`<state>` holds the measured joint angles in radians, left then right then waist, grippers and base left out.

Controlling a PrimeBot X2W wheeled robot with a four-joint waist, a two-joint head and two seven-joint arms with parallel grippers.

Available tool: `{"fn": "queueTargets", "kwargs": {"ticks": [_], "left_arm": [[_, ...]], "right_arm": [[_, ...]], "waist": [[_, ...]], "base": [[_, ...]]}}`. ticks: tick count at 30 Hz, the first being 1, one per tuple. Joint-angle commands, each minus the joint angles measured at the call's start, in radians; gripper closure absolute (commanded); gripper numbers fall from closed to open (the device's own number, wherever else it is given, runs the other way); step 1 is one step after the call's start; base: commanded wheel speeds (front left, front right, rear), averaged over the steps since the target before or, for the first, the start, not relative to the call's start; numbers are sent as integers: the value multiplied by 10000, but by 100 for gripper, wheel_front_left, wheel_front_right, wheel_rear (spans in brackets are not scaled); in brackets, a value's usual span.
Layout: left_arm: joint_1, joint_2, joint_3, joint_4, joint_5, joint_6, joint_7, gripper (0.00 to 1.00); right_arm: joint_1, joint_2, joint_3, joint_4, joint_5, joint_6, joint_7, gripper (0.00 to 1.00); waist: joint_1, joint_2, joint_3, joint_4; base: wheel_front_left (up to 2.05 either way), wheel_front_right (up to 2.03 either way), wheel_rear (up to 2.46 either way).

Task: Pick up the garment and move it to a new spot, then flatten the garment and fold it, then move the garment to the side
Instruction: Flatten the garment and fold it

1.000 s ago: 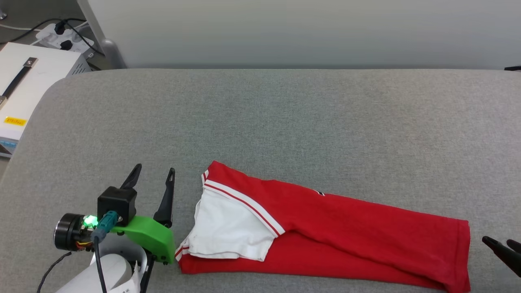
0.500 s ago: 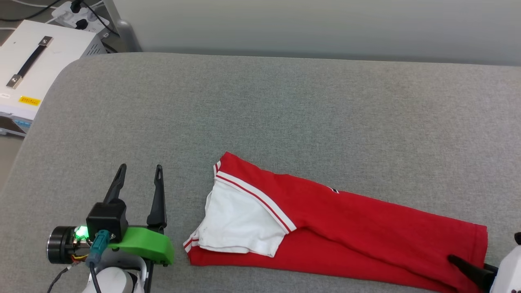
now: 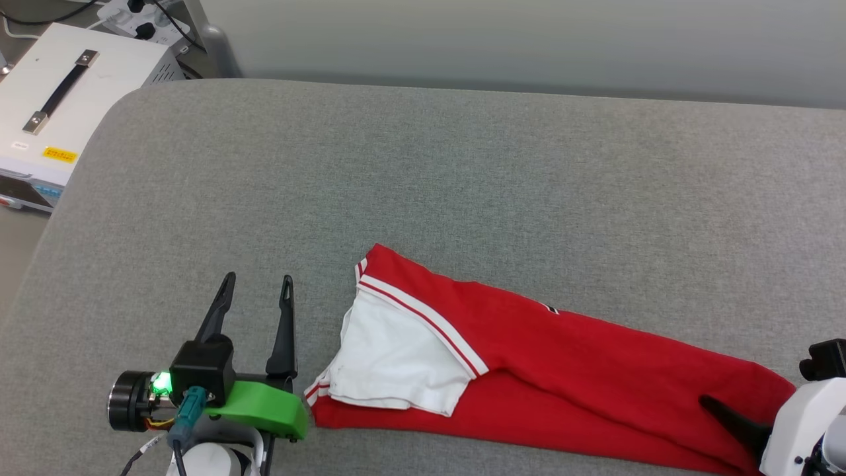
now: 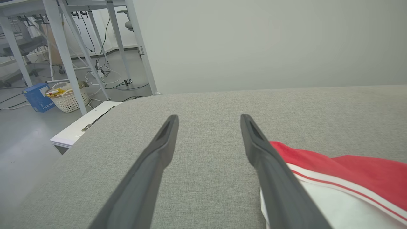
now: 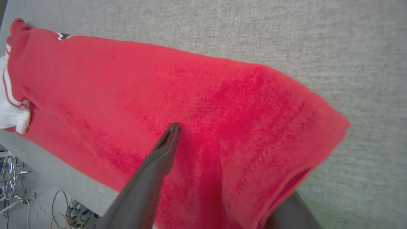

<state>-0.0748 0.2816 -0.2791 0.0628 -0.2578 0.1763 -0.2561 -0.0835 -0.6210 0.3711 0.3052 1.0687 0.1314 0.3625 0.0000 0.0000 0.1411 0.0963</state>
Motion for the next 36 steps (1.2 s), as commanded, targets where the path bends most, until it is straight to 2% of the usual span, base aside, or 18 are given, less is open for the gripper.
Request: {"fn": "queueTargets", "kwargs": {"ticks": [1, 9, 15, 18, 26, 31, 36], "left_arm": [[203, -117, 134, 43, 203, -114, -56, 0], [494, -625, 827, 176, 797, -654, -57, 0], [630, -899, 1223, 260, 1129, -982, -57, 0], [687, -1010, 1357, 296, 1259, -1119, -57, 0], [884, -1289, 1723, 319, 1508, -1397, -57, 0], [922, -1404, 1886, 367, 1661, -1553, -57, 0], [811, -1523, 1916, 403, 1809, -1712, -57, 0]], "right_arm": [[-48, 76, 195, 181, -17, -7, -71, 100], [44, -832, -106, 564, 233, -7, -633, 100], [213, -1867, -596, 1046, 206, -7, -606, 100], [318, -2169, -683, 1030, 251, -7, -404, 100], [840, -2554, -1018, -1089, 858, -7, 241, 100], [856, -2188, -1083, -3245, 1192, -7, 846, 100], [368, -1729, -660, -4424, 795, -7, 1641, 100]], "waist": [[0, 0, -38, -11], [0, 0, -280, -139], [0, 0, -427, -250], [0, 0, -480, -275], [0, 0, -593, -345], [0, 0, -596, -349], [0, 0, -516, -247]], "base": [[0, 0, 0], [0, 0, 0], [0, 0, 0], [0, 0, 0], [0, 0, 0], [0, 0, 0], [0, 0, 0]]}}
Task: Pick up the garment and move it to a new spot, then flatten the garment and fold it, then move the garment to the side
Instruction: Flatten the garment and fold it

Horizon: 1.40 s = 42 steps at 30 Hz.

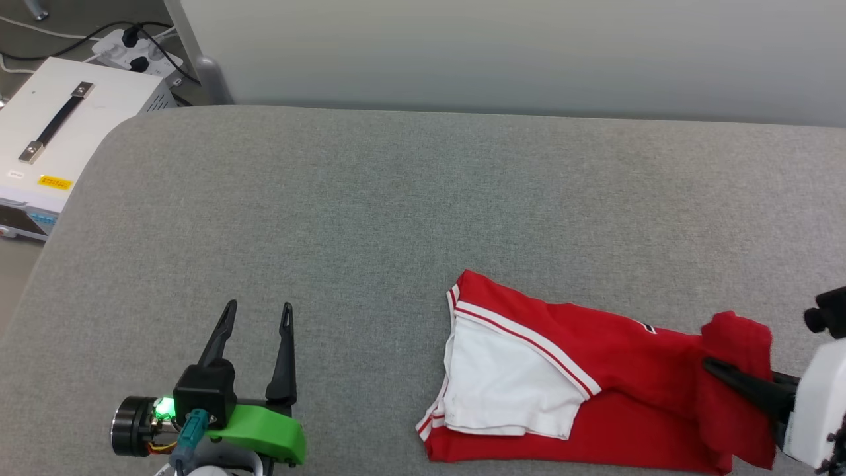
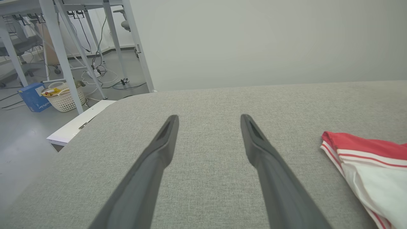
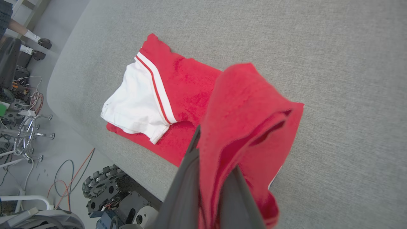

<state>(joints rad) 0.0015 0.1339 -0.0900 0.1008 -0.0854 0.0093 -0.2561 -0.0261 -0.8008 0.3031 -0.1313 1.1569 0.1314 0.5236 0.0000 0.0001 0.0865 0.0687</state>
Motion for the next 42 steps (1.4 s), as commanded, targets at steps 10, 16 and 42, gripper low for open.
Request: {"fn": "queueTargets", "kwargs": {"ticks": [10, 16, 42], "left_arm": [[-285, -263, 37, 123, 280, -262, -57, 0], [-484, -359, 72, 169, 377, -342, -57, 0], [-373, -509, 256, 372, 557, -453, -57, 0]], "right_arm": [[-2809, 2029, 2141, 735, -1956, -7, 1135, 100], [-4524, 3307, 3611, 2393, -2500, -7, 1048, 100], [-5123, 3456, 5001, 4468, -2592, -7, -2813, 0]], "waist": [[0, -1, 400, 192], [0, -1, 640, 273], [0, -1, 257, -150]], "base": [[0, 0, 0], [0, 0, 0], [0, 0, 0]]}}
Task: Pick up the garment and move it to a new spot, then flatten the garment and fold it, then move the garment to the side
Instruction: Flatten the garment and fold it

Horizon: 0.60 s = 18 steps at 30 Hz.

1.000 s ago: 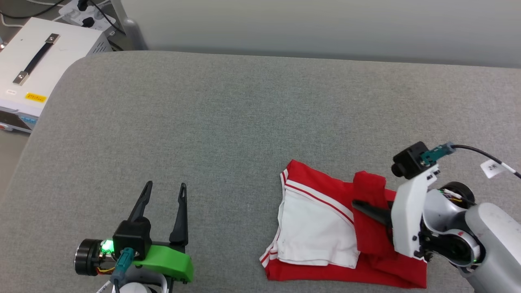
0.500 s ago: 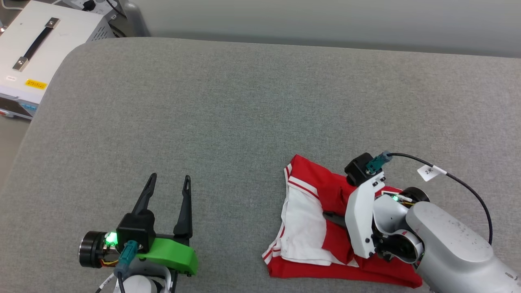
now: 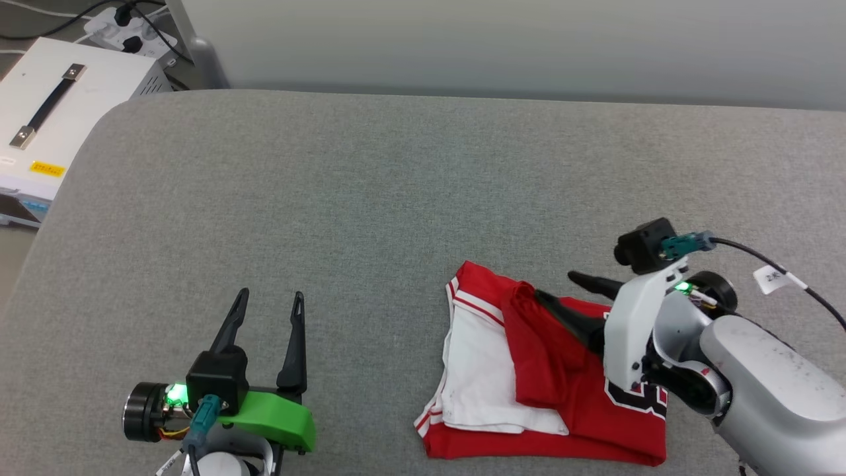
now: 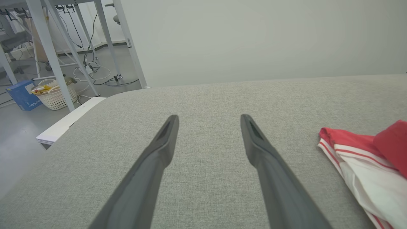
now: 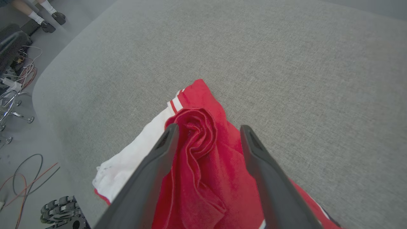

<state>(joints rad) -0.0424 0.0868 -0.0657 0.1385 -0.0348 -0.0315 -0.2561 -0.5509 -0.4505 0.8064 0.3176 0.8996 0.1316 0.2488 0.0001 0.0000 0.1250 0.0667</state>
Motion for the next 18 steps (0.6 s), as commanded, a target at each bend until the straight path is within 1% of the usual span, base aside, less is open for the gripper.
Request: {"fn": "queueTargets", "kwargs": {"ticks": [1, 4, 8, 11, 14, 18], "left_arm": [[115, -32, 28, -17, 55, -42, -57, 0], [225, -8, 76, -60, 62, -36, -57, 0], [308, -3, 88, -101, 81, -43, -57, 0], [347, 4, 97, -122, 92, -47, -57, 0], [398, 17, 111, -124, 99, -50, -57, 0], [469, 28, 142, -141, 93, -47, -57, 0]], "right_arm": [[173, -221, -149, -272, -179, -9, -350, 0], [292, -619, -671, -633, -1126, -9, -1326, 0], [834, -517, -1893, -801, -2284, -9, -2650, 0], [1390, -258, -3001, -873, -3194, -9, -3461, 0], [2024, 159, -4248, -960, -4031, -9, -4198, 0], [2873, 845, -5847, -1164, -5194, -9, -4753, 0]], "waist": [[-1, 0, -178, -185], [-1, 0, -276, -362], [-1, 0, -383, -520], [-1, 0, -458, -604], [-1, 0, -546, -662], [-1, 0, -650, -698]], "base": [[0, 0, 0], [0, 0, 0], [0, 0, 0], [0, 0, 0], [0, 0, 0], [0, 0, 0]]}}
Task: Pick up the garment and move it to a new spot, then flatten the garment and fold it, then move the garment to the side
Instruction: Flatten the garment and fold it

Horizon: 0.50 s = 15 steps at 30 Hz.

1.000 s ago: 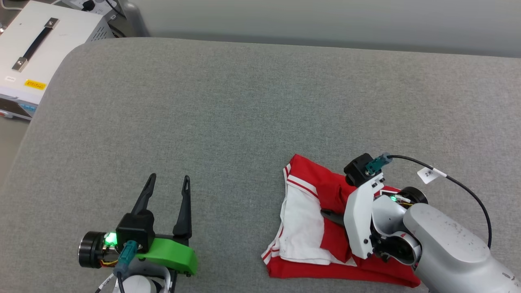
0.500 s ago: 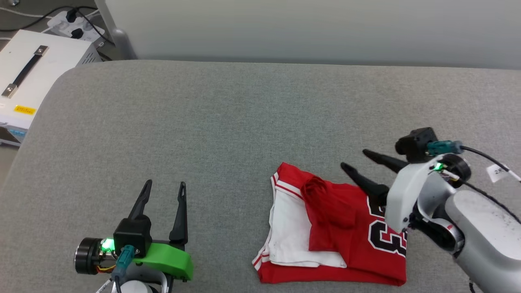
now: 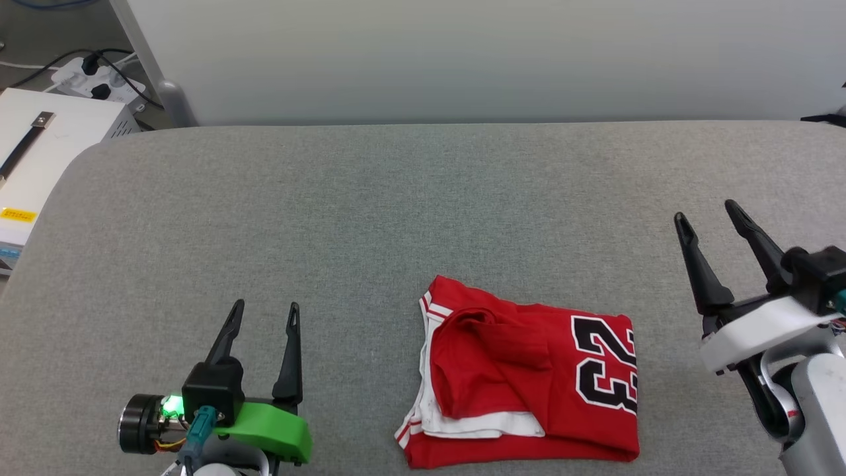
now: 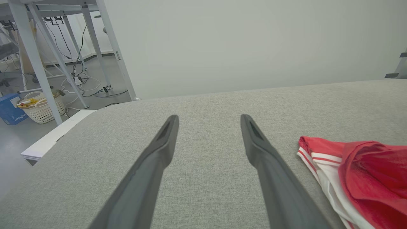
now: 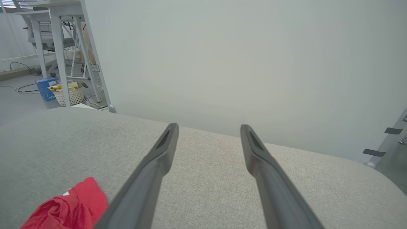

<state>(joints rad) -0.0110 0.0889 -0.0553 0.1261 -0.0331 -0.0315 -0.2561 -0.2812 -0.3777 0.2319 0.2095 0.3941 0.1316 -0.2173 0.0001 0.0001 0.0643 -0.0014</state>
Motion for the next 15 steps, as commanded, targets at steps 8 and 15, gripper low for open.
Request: {"fn": "queueTargets", "kwargs": {"ticks": [8, 15], "left_arm": [[363, -21, 69, -65, 43, -14, -57, 0], [607, -65, 107, -209, -24, 20, -57, 0]], "right_arm": [[1844, 1649, -2145, -1024, -1770, -9, -426, 0], [3007, 2622, -2560, -1740, -1927, -9, -441, 0]], "waist": [[-1, -1, -273, 19], [-1, -1, -455, 76]], "base": [[0, 0, 0], [0, 0, 0]]}}
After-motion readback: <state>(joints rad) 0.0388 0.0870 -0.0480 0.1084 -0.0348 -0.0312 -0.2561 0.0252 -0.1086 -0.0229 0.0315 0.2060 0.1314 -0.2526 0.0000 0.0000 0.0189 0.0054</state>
